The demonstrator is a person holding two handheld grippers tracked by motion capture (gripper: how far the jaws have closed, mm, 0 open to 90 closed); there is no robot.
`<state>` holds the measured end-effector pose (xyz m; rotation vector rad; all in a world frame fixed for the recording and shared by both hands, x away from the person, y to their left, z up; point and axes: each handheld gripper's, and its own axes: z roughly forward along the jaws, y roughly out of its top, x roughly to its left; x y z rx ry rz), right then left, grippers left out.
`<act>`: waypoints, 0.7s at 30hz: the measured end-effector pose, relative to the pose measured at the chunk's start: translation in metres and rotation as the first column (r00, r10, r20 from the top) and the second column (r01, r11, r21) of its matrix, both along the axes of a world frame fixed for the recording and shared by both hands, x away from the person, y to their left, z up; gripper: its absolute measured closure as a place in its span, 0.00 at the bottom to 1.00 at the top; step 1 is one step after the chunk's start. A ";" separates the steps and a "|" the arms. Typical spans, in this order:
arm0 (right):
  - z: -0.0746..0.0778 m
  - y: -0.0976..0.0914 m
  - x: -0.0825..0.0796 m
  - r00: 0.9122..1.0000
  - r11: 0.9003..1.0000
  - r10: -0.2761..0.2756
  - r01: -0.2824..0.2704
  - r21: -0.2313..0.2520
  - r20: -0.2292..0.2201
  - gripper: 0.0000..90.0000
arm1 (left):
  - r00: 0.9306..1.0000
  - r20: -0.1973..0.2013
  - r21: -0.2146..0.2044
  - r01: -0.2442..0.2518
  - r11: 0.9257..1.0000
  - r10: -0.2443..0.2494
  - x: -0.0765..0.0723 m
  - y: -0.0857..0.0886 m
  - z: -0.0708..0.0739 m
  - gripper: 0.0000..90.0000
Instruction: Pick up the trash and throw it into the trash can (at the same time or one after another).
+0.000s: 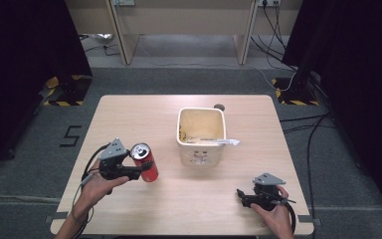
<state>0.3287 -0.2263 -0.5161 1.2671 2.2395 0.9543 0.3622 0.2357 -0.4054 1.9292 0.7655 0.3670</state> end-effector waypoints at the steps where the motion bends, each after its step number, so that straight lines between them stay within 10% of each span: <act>1: 0.000 0.000 0.000 1.000 1.000 0.001 -0.001 0.000 0.000 0.18 | 1.000 0.002 0.001 0.002 1.000 -0.002 0.002 -0.001 0.002 0.38; 21: 0.000 0.000 0.000 1.000 1.000 0.003 -0.003 -0.001 0.001 0.18 | 1.000 0.025 -0.044 0.018 0.999 -0.017 0.027 -0.006 0.049 0.38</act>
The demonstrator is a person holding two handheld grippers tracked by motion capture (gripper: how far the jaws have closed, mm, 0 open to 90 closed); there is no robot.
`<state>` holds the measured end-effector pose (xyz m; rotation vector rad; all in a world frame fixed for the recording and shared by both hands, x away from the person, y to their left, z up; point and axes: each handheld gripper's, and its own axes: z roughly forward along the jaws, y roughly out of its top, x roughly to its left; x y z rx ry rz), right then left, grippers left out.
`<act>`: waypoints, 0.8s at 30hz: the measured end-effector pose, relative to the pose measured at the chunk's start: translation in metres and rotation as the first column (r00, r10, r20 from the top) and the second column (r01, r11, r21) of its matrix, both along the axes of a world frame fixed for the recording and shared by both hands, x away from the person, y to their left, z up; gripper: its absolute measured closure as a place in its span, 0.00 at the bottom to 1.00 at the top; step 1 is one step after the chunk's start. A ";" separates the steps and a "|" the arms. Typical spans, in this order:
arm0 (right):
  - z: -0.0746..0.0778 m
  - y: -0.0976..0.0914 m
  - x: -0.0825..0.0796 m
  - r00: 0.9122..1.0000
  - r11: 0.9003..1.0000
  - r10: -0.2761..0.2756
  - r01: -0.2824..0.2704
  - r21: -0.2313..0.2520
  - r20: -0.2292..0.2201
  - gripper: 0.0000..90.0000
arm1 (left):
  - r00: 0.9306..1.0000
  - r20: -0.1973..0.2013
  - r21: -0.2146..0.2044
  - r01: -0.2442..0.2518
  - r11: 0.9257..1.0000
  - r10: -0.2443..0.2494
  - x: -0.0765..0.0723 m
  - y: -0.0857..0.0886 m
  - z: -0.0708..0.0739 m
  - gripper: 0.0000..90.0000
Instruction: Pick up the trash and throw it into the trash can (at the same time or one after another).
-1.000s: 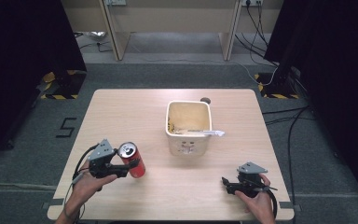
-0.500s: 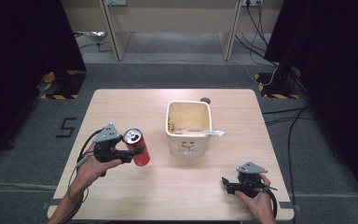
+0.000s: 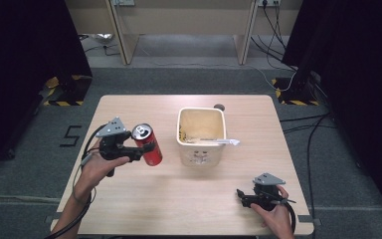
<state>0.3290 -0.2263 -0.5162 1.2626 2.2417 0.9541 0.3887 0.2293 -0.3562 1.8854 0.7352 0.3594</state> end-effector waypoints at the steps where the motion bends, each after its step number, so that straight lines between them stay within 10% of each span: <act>1: 0.000 0.000 0.000 1.000 1.000 0.000 0.000 0.001 0.000 0.18 | 1.000 0.004 0.004 0.002 1.000 -0.002 0.001 -0.001 0.003 0.38; 24: 0.000 0.000 0.000 1.000 1.000 0.000 0.000 0.001 0.000 0.17 | 0.999 0.022 0.037 0.045 0.998 -0.046 0.029 -0.025 0.049 0.38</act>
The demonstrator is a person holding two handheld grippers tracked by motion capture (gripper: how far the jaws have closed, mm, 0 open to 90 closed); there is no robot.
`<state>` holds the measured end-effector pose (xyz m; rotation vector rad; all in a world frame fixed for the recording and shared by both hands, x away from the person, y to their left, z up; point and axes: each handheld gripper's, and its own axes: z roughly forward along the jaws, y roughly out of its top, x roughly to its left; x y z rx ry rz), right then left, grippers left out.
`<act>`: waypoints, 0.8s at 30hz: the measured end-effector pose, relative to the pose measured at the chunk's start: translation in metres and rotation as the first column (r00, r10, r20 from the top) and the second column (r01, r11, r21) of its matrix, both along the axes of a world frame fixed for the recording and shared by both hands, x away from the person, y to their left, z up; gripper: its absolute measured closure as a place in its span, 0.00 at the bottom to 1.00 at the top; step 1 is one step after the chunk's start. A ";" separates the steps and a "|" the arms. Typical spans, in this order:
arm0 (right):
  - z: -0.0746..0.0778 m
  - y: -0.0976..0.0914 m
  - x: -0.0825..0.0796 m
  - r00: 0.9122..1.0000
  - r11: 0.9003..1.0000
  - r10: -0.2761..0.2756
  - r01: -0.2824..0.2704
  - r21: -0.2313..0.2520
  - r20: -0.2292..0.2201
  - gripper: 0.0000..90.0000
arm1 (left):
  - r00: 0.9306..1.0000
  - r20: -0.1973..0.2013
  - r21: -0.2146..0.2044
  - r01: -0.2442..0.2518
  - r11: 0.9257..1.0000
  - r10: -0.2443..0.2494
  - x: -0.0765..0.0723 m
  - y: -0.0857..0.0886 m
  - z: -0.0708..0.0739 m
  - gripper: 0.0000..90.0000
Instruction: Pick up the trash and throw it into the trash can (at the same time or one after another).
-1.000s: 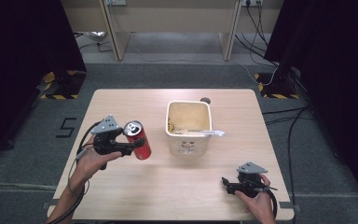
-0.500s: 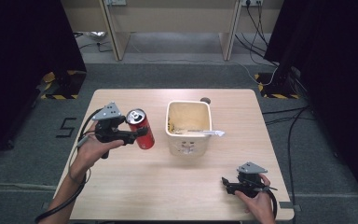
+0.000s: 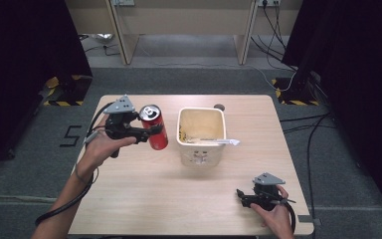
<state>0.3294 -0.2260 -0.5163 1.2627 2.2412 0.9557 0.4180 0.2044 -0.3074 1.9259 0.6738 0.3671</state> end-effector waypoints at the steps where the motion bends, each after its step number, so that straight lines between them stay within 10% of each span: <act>1: 0.000 0.000 0.000 1.000 1.000 0.000 0.000 0.000 0.000 0.17 | 1.000 -0.002 -0.005 0.004 1.000 -0.004 0.002 -0.002 0.002 0.38; 15: 0.000 0.000 0.000 1.000 1.000 0.000 0.000 0.000 0.000 0.17 | 0.999 0.024 -0.023 0.034 0.999 -0.034 0.019 -0.038 0.028 0.38; 24: 0.000 0.000 0.000 1.000 1.000 0.001 -0.001 -0.001 -0.003 0.17 | 0.999 -0.008 -0.025 0.042 0.999 -0.042 0.041 -0.070 0.020 0.38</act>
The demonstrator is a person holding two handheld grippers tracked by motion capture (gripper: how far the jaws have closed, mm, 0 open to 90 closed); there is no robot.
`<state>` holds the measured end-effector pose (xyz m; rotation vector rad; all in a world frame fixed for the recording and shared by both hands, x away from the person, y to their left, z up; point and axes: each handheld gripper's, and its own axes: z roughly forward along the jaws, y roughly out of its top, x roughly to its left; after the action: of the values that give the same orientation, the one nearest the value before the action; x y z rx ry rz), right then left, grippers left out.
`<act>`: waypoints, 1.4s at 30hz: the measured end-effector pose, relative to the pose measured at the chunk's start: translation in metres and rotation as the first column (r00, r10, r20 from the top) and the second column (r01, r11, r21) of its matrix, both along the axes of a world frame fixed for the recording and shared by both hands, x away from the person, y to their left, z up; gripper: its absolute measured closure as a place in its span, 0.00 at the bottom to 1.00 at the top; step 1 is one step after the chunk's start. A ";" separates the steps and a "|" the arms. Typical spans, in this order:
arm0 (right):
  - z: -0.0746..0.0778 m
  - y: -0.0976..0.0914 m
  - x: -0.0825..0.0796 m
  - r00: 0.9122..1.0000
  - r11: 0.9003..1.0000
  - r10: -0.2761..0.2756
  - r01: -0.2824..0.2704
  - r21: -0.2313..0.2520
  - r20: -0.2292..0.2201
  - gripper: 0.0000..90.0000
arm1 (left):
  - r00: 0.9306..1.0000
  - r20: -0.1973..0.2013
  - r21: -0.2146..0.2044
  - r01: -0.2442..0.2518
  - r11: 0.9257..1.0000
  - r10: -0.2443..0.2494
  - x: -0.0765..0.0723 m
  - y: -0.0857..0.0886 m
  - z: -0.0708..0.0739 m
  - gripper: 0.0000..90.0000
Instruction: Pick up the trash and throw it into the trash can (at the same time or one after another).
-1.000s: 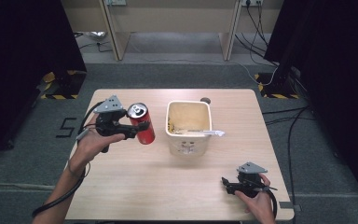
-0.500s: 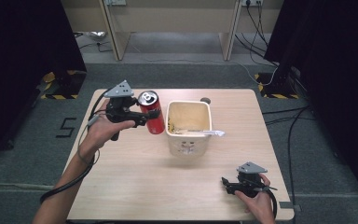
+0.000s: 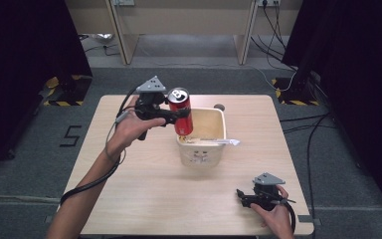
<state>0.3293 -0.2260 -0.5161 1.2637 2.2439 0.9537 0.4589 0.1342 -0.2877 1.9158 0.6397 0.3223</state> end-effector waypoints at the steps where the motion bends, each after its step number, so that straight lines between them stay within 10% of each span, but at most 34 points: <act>1: 0.000 0.000 0.000 1.000 1.000 0.000 0.000 0.000 0.000 0.17 | 1.000 -0.003 -0.001 0.000 1.000 0.000 0.002 -0.003 -0.002 0.38; 42: 0.000 0.000 0.000 1.000 1.000 0.004 -0.004 0.000 0.003 0.17 | 0.999 -0.031 0.108 -0.024 0.994 0.027 0.036 -0.053 -0.064 0.37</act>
<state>0.3297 -0.2261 -0.5163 1.2572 2.2452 0.9560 0.4946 0.0810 -0.3520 2.0206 0.6804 0.3488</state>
